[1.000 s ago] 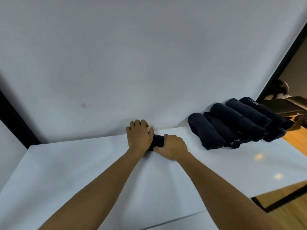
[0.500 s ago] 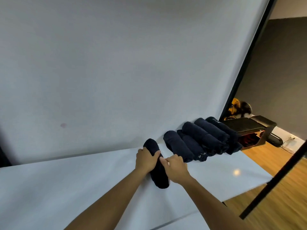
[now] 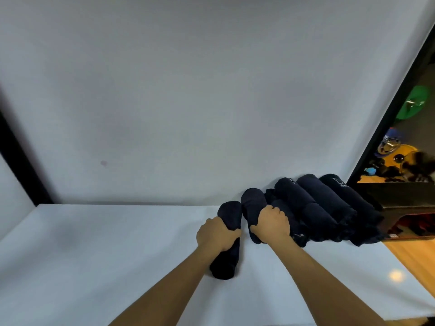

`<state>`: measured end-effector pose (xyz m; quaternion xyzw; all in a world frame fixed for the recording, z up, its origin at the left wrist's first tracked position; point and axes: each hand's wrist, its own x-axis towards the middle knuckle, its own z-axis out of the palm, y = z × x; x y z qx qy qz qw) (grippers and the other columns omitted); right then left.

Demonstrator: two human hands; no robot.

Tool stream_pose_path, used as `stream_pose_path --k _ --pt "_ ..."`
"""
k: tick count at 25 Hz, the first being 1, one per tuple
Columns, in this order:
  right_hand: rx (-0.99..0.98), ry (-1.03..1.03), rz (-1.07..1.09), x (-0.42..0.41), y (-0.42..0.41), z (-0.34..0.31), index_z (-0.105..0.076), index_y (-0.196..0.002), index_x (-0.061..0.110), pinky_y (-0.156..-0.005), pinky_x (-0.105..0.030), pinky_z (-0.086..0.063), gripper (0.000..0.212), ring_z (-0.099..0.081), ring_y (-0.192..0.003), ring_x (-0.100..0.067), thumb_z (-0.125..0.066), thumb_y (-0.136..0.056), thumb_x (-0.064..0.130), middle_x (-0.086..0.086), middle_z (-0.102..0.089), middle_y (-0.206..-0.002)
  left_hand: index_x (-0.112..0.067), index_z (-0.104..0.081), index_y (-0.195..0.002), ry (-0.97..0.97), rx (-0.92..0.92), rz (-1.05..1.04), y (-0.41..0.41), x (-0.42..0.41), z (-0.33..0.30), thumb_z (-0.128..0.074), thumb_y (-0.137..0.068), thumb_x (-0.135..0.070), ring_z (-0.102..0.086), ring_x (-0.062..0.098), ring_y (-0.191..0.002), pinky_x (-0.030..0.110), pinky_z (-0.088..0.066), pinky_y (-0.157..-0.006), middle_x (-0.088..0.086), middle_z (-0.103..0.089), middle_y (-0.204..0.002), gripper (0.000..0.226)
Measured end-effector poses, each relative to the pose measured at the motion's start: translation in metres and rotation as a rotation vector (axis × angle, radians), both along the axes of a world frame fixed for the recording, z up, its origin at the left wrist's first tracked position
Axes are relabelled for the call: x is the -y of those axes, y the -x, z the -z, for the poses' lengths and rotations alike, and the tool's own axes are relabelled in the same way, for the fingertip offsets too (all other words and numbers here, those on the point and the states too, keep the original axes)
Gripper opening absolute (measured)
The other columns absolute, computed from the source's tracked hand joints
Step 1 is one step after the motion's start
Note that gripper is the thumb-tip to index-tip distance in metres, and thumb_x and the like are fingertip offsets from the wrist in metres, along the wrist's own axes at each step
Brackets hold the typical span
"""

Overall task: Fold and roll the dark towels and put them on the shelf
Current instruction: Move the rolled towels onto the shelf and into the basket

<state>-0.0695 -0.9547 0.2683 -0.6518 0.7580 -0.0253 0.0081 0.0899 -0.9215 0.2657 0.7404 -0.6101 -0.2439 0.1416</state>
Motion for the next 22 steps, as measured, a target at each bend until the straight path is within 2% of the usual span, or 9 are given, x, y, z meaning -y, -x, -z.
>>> stream_pose_path --k 3,4,6,8,10,12,15,19,22 --pt "0.145 -0.219 -0.089 0.012 -0.002 -0.001 -0.057 -0.095 0.013 -0.076 -0.032 -0.049 0.051 -0.056 -0.099 -0.026 -0.07 -0.065 0.052 -0.009 -0.058 -0.104 -0.021 -0.062 -0.089 0.029 -0.087 -0.115 0.0 0.0 0.0 -0.054 -0.075 -0.058 -0.063 0.019 -0.079 0.031 -0.053 -0.067 -0.001 -0.066 -0.089 0.041" --pt "0.183 -0.266 -0.098 0.011 -0.004 0.001 -0.055 -0.095 0.014 -0.073 -0.032 -0.049 0.054 -0.055 -0.097 -0.025 -0.07 -0.062 0.054 -0.008 -0.056 -0.104 -0.022 -0.061 -0.09 0.02 -0.118 -0.113 -0.001 -0.001 0.001 -0.056 -0.072 -0.059 -0.063 0.018 -0.079 0.03 -0.052 -0.065 -0.002 -0.066 -0.088 0.041" --pt "0.261 -0.273 -0.108 0.002 -0.008 0.005 -0.046 -0.108 0.015 -0.067 -0.03 -0.046 0.066 -0.056 -0.097 -0.026 -0.07 -0.06 0.054 -0.007 -0.053 -0.108 -0.024 -0.062 -0.091 -0.044 -0.203 -0.06 -0.005 -0.006 0.001 -0.066 -0.063 -0.054 -0.064 0.015 -0.08 0.029 -0.05 -0.063 -0.003 -0.066 -0.089 0.041" --pt "0.395 -0.235 -0.156 -0.008 -0.01 0.007 -0.039 -0.11 0.014 -0.057 -0.029 -0.044 0.063 -0.059 -0.088 -0.024 -0.073 -0.066 0.043 -0.005 -0.056 -0.101 -0.023 -0.065 -0.092 -0.105 -0.321 -0.021 -0.012 -0.015 0.001 -0.075 -0.056 -0.043 -0.066 0.015 -0.086 0.033 -0.057 -0.072 -0.001 -0.069 -0.092 0.043" --pt "0.514 -0.197 -0.226 -0.017 -0.013 0.002 -0.037 -0.108 0.014 -0.06 -0.031 -0.047 0.057 -0.059 -0.082 -0.022 -0.074 -0.069 0.034 -0.002 -0.057 -0.094 -0.019 -0.066 -0.097 -0.106 -0.458 -0.056 -0.027 -0.032 -0.003 -0.078 -0.062 -0.03 -0.067 0.016 -0.09 0.031 -0.058 -0.078 0.001 -0.071 -0.097 0.038" --pt "0.55 -0.155 -0.307 -0.028 -0.023 -0.006 -0.038 -0.108 0.015 -0.065 -0.032 -0.049 0.054 -0.058 -0.081 -0.022 -0.074 -0.071 0.03 -0.001 -0.058 -0.094 -0.019 -0.063 -0.102 -0.039 -0.565 -0.118 -0.048 -0.056 -0.008 -0.076 -0.07 -0.02 -0.067 0.016 -0.09 0.027 -0.056 -0.073 0.002 -0.07 -0.099 0.035" --pt "0.592 -0.128 -0.458 -0.049 -0.06 -0.018 -0.038 -0.11 0.017 -0.062 -0.031 -0.048 0.056 -0.059 -0.079 -0.018 -0.075 -0.07 0.027 0.002 -0.058 -0.092 -0.022 -0.059 -0.105 0.084 -0.646 -0.221 -0.086 -0.104 -0.018 -0.072 -0.07 -0.02 -0.068 0.017 -0.087 0.025 -0.053 -0.069 0.0 -0.07 -0.096 0.037" --pt "0.606 -0.196 -0.774 -0.116 -0.171 -0.028 -0.034 -0.112 0.025 -0.056 -0.023 -0.044 0.065 -0.058 -0.079 -0.008 -0.079 -0.065 0.03 0.01 -0.057 -0.094 -0.025 -0.058 -0.105 0.261 -0.696 -0.481 -0.174 -0.214 -0.015 -0.07 -0.066 -0.023 -0.069 0.016 -0.087 0.029 -0.057 -0.074 -0.003 -0.07 -0.095 0.041" --pt "0.585 -0.221 -0.957 -0.189 -0.264 -0.022 -0.038 -0.116 0.022 -0.059 -0.027 -0.049 0.063 -0.059 -0.077 -0.011 -0.076 -0.065 0.027 0.01 -0.058 -0.09 -0.029 -0.056 -0.104 0.369 -0.649 -0.651 -0.234 -0.32 -0.008 -0.071 -0.069 -0.019 -0.067 0.011 -0.084 0.026 -0.055 -0.072 -0.003 -0.069 -0.096 0.039"
